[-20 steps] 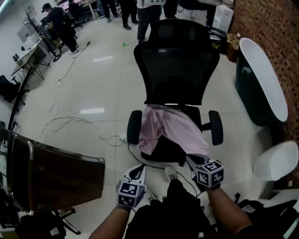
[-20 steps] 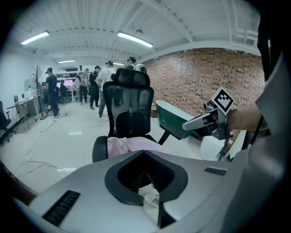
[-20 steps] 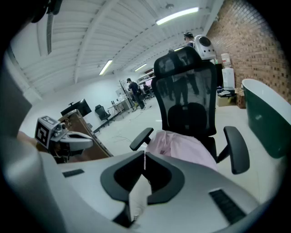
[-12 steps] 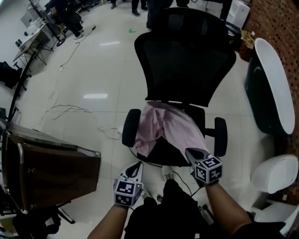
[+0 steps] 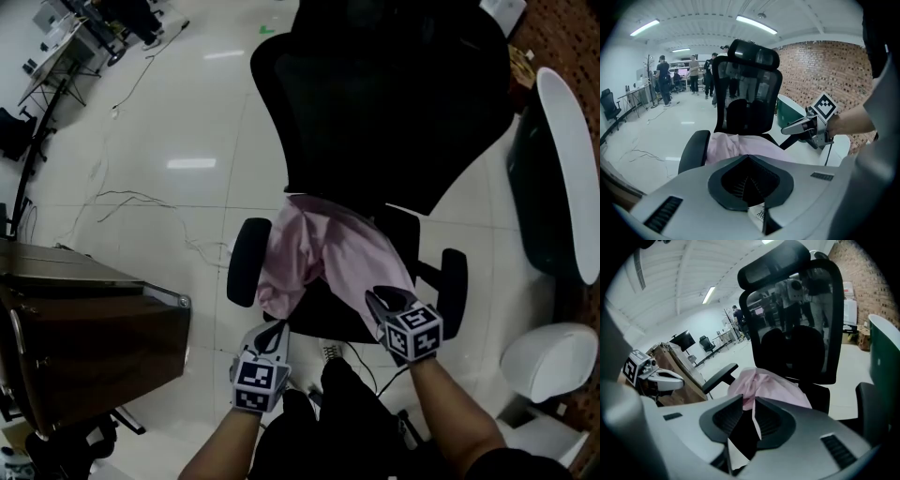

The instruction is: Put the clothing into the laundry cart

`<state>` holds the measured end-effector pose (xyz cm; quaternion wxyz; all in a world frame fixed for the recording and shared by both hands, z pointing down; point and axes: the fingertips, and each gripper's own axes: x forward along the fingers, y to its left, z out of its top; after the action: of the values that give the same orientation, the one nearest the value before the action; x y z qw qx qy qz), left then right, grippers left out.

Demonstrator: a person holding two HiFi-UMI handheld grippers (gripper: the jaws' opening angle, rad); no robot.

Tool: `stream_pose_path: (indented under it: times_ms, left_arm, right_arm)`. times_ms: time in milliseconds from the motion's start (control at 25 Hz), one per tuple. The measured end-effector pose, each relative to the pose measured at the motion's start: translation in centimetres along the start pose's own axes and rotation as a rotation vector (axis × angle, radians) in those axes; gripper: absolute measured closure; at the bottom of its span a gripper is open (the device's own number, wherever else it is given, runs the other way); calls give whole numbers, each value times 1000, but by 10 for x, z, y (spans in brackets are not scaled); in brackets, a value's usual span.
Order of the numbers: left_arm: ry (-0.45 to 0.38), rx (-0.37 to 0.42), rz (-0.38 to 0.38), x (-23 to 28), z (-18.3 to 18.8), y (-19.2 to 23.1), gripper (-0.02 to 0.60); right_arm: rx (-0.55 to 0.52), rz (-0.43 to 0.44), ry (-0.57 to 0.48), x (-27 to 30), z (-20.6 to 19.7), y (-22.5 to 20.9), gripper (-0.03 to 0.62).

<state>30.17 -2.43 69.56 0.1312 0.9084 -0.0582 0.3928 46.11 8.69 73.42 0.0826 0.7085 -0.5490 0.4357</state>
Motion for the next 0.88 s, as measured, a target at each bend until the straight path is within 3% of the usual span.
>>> stream_pose_path:
  times_ms: [200,320,560,880]
  left_arm:
    - [26,-7,-5,34,-4,3,583]
    - [37,-18,-4,53,-6,8,583]
    - [77,-49,6,90,-32,19,583]
    - [108,-89,6,126,-56,33,583]
  right_arm:
    - [-15,-6,39,36,-9,-25,353]
    - [-39,-22,82,64,-16,-41,144]
    - [-121,-98,154,113,-36,-85,140]
    - [-93,-138,245,158,-72,-118,140]
